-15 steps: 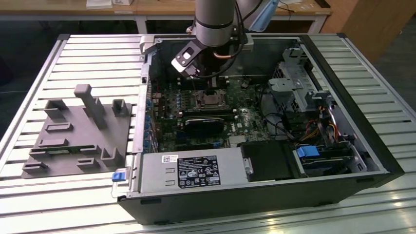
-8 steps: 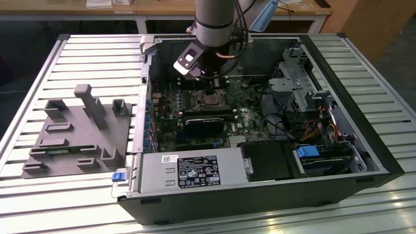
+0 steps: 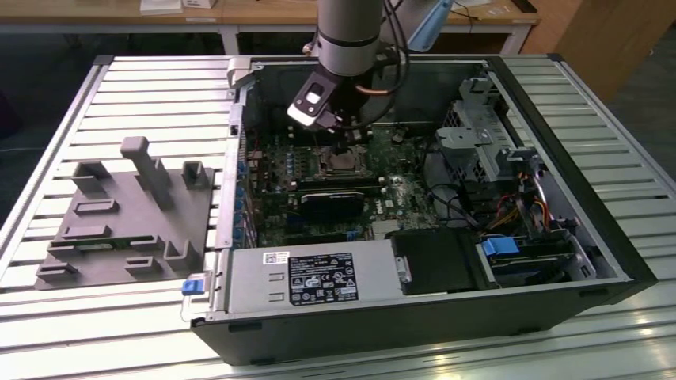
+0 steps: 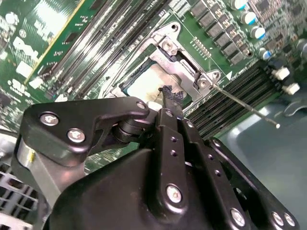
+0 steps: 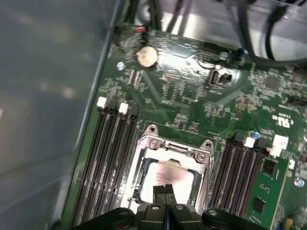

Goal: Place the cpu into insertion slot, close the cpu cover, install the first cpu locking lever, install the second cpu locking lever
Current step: 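Close the cpu cover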

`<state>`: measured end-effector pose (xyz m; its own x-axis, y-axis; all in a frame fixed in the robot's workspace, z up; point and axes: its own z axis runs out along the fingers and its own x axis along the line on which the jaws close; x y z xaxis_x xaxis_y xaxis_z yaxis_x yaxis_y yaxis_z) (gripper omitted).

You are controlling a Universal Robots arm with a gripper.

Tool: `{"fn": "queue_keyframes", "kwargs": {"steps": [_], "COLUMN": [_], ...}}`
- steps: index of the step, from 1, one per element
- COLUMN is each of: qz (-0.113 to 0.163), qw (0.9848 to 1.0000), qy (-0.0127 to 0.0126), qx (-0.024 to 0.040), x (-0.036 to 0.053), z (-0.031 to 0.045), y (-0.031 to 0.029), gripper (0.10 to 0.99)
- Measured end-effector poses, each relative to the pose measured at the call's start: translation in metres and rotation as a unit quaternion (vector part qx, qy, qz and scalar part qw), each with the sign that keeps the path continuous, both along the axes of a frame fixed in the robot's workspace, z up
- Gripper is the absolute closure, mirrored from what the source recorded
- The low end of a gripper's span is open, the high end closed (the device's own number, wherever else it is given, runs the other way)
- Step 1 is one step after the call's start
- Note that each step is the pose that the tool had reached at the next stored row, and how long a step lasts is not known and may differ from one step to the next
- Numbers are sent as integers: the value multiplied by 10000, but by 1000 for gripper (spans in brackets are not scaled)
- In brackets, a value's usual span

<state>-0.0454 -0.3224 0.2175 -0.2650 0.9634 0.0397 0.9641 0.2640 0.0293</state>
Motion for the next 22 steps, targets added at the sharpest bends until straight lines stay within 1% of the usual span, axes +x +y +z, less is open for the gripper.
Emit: {"fn": "queue_keyframes", "kwargs": {"steps": [3,5,7,10,13,16,19,22], "qz": [270,458,637,907,1183,1447,1722,1987], "qw": [9996,9990,9980,9959,9930,9895,9851,9801], "qy": [0,0,0,0,0,0,0,0], "qx": [0,0,0,0,0,0,0,0], "x": [0,0,0,0,0,0,0,0], "z": [0,-1,-1,-2,-2,-2,-3,-3], "y": [0,0,0,0,0,0,0,0], "gripper": [984,984,984,984,984,984,984,984]}}
